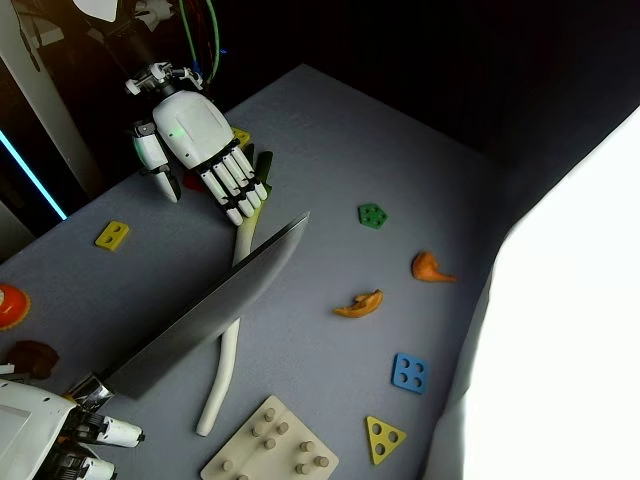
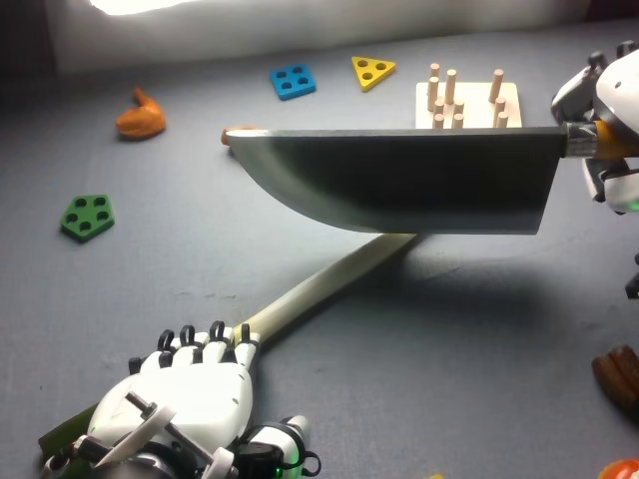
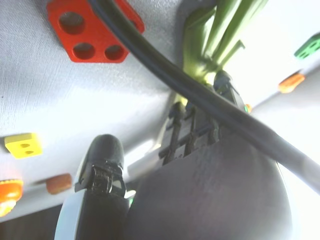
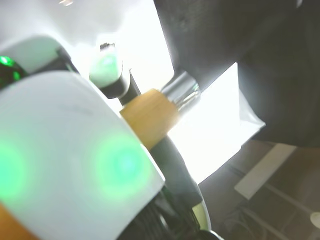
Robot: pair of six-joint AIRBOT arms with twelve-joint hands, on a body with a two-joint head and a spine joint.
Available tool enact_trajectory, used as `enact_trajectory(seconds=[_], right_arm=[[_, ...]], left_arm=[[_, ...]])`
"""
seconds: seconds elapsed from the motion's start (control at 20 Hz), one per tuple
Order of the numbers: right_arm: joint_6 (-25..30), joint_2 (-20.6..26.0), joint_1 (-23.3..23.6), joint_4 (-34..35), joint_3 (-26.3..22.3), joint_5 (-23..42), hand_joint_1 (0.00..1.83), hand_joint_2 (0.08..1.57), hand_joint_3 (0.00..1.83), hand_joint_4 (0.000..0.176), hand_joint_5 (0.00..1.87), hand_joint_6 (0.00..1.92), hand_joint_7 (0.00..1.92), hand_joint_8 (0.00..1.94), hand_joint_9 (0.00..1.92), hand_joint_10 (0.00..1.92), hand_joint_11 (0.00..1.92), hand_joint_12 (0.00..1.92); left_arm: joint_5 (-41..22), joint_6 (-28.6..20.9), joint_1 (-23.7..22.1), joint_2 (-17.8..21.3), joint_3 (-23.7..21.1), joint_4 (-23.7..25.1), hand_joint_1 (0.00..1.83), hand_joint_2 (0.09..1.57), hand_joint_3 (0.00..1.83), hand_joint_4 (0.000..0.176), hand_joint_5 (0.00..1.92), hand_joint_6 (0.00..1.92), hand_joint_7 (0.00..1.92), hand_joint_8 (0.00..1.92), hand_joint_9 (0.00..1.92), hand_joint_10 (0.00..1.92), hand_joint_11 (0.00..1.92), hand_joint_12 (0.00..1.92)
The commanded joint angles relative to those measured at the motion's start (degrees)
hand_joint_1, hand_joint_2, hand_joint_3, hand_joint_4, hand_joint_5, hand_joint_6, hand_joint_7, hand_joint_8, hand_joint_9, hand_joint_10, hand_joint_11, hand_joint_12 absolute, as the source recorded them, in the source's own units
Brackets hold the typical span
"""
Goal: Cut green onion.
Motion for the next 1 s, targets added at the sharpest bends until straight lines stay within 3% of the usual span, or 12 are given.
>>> enact_trajectory(seconds=[0.0, 0.05, 0.1, 0.15, 0.2, 0.25, 0.3, 0.4, 0.45, 0.5, 0.6, 0.95], right_arm=[[-0.1, 0.6, 1.1, -0.9, 0.1, 7.8, 1.56, 0.73, 0.82, 0.0, 1.1, 1.9, 1.51, 1.94, 1.6, 1.92, 1.61, 1.92], [-0.1, 0.7, 1.6, -0.8, 0.1, 8.3, 1.58, 0.74, 0.79, 0.0, 1.11, 1.91, 1.51, 1.94, 1.6, 1.92, 1.61, 1.92], [-0.1, 0.9, 2.2, -0.8, 0.1, 9.0, 1.22, 0.69, 1.06, 0.0, 0.94, 1.64, 1.48, 1.94, 1.56, 1.92, 1.55, 1.92], [-0.1, 1.0, 2.7, -0.8, 0.1, 9.4, 1.14, 0.66, 1.13, 0.0, 0.92, 1.58, 1.47, 1.94, 1.55, 1.92, 1.53, 1.92], [-0.1, 1.2, 3.3, -0.8, 0.1, 9.8, 1.46, 0.73, 0.91, 0.0, 1.09, 1.82, 1.48, 1.94, 1.56, 1.92, 1.56, 1.92], [-0.1, 1.5, 3.9, -0.8, 0.1, 10.4, 1.18, 0.66, 1.16, 0.0, 0.94, 1.69, 1.48, 1.94, 1.57, 1.92, 1.56, 1.92], [-0.1, 1.8, 4.2, -0.8, 0.2, 10.7, 1.49, 0.7, 0.95, 0.0, 1.11, 1.81, 1.5, 1.94, 1.58, 1.92, 1.59, 1.92], [-0.1, 2.4, 5.4, -0.7, 0.4, 11.2, 1.57, 0.76, 0.78, 0.0, 1.17, 1.83, 1.5, 1.94, 1.58, 1.92, 1.59, 1.92], [-0.1, 2.5, 5.9, -0.4, 0.6, 11.2, 1.57, 0.77, 0.76, 0.137, 1.2, 1.75, 1.49, 1.94, 1.58, 1.92, 1.57, 1.92], [-0.1, 2.6, 6.3, 0.0, 0.9, 11.2, 1.57, 0.77, 0.76, 0.168, 1.21, 1.73, 1.49, 1.94, 1.57, 1.92, 1.57, 1.92], [-0.1, 2.7, 6.4, 0.7, 0.9, 11.1, 1.57, 0.77, 0.76, 0.176, 1.21, 1.72, 1.49, 1.94, 1.57, 1.92, 1.57, 1.92], [0.0, 3.0, 7.5, 0.7, 1.3, 11.6, 1.57, 0.78, 0.75, 0.176, 1.2, 1.84, 1.48, 1.94, 1.58, 1.92, 1.6, 1.92]], left_arm=[[1.3, 0.1, -0.1, -0.3, 0.2, 0.9, 0.06, 1.48, 0.01, 0.0, 0.0, 0.0, 0.0, 0.0, 0.0, 0.0, 0.0, 0.0], [1.3, 0.1, -0.1, -0.3, 0.2, 0.9, 0.06, 1.48, 0.01, 0.0, 0.0, 0.0, 0.0, 0.0, 0.0, 0.0, 0.0, 0.0], [1.3, 0.1, -0.1, -0.3, 0.2, 1.0, 0.06, 1.48, 0.01, 0.0, 0.0, 0.0, 0.0, 0.0, 0.0, 0.0, 0.0, 0.0], [1.3, 0.1, -0.1, -0.3, 0.2, 1.2, 0.06, 1.48, 0.01, 0.0, 0.0, 0.0, 0.0, 0.0, 0.0, 0.0, 0.0, 0.0], [1.3, 0.1, -0.1, -0.3, 0.2, 1.2, 0.09, 1.47, 0.0, 0.0, 0.0, 0.0, 0.0, 0.0, 0.0, 0.0, 0.0, 0.0], [1.2, 0.1, -0.1, -0.3, 0.2, 1.3, 0.08, 1.47, 0.0, 0.0, 0.0, 0.0, 0.0, 0.0, 0.0, 0.0, 0.0, 0.0], [1.1, 0.1, -0.1, -0.3, 0.3, 1.3, 0.08, 1.47, 0.0, 0.0, 0.0, 0.0, 0.0, 0.0, 0.0, 0.0, 0.0, 0.0], [1.1, 0.1, -0.1, -0.3, 0.3, 1.5, 0.08, 1.47, 0.0, 0.0, 0.0, 0.0, 0.0, 0.0, 0.0, 0.0, 0.0, 0.0], [1.0, 0.1, -0.1, -0.3, 0.4, 1.6, 0.07, 1.47, 0.0, 0.0, 0.0, 0.0, 0.0, 0.0, 0.0, 0.0, 0.0, 0.0], [0.8, 0.1, -0.1, -0.3, 0.4, 1.8, 0.06, 1.47, 0.0, 0.0, 0.0, 0.0, 0.0, 0.0, 0.0, 0.0, 0.0, 0.0], [0.7, 0.1, -0.1, -0.3, 0.5, 1.9, 0.06, 1.47, 0.0, 0.0, 0.0, 0.0, 0.0, 0.0, 0.0, 0.0, 0.0, 0.0], [0.3, 0.1, -0.5, -0.3, 0.7, 3.1, 0.06, 1.46, 0.0, 0.0, 0.0, 0.0, 0.0, 0.0, 0.0, 0.0, 0.0, 0.0]])
